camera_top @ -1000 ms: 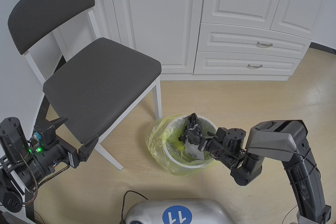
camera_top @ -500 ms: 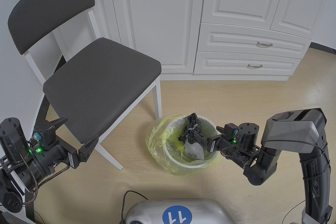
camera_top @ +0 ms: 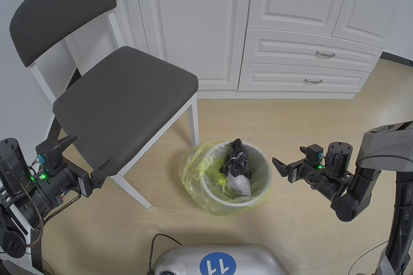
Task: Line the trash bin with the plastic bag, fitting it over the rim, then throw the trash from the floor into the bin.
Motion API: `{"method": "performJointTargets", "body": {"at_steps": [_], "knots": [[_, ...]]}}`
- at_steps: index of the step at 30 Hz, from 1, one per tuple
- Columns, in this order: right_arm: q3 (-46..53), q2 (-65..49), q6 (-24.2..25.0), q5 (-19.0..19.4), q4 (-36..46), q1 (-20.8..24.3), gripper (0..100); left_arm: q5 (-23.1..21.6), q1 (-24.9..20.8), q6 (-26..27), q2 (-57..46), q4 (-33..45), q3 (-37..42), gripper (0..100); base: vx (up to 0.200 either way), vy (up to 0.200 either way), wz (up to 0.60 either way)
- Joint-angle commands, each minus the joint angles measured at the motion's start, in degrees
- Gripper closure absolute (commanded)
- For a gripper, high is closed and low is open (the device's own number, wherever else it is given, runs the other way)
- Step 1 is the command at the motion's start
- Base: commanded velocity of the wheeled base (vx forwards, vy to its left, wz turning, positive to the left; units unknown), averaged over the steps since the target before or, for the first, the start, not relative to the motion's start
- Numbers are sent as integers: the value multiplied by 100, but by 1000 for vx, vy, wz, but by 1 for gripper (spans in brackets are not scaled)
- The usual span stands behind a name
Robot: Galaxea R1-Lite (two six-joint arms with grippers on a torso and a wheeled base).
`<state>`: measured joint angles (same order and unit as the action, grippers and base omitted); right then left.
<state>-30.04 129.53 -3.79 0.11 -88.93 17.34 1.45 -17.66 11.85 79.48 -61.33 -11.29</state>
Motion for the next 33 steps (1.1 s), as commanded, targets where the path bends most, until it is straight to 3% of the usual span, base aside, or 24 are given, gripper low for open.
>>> {"method": "performJointTargets", "body": {"at_steps": [1,6,12,15,17,19,20,23,26,31,33], "knots": [[156,-454,-34,-2,-107,-239,0,-4,184,2,146,-98,-14,0,0,0,0],[543,-692,-315,-2,-107,-556,0,-4,272,10,261,-221,-14,0,0,0,0],[956,-1052,-175,33,-107,-1162,0,-4,255,19,331,-257,65,0,0,0,0],[1158,-1166,291,42,-107,-1479,0,4,255,54,489,-265,92,0,0,0,0],[1237,-1263,748,33,-107,-1443,0,13,360,28,568,-388,83,0,0,0,0],[1246,-1298,836,33,-107,-1426,0,22,413,10,568,-441,83,0,0,0,0],[1281,-1571,1188,24,-107,-1391,0,22,835,-16,560,-845,118,0,0,0,0],[1290,-1852,1293,7,-107,-1435,0,-13,1248,-25,568,-1250,144,0,0,0,0],[1123,-1887,1276,33,-107,-1470,0,-57,1318,2,691,-1320,-49,0,0,0,0],[692,-2203,1276,112,1044,-1373,0,-66,1230,-16,823,-766,-875,0,0,0,0],[95,-2564,1284,103,2503,-1338,0,-75,1213,-25,691,376,-1534,0,0,0,0]]}}
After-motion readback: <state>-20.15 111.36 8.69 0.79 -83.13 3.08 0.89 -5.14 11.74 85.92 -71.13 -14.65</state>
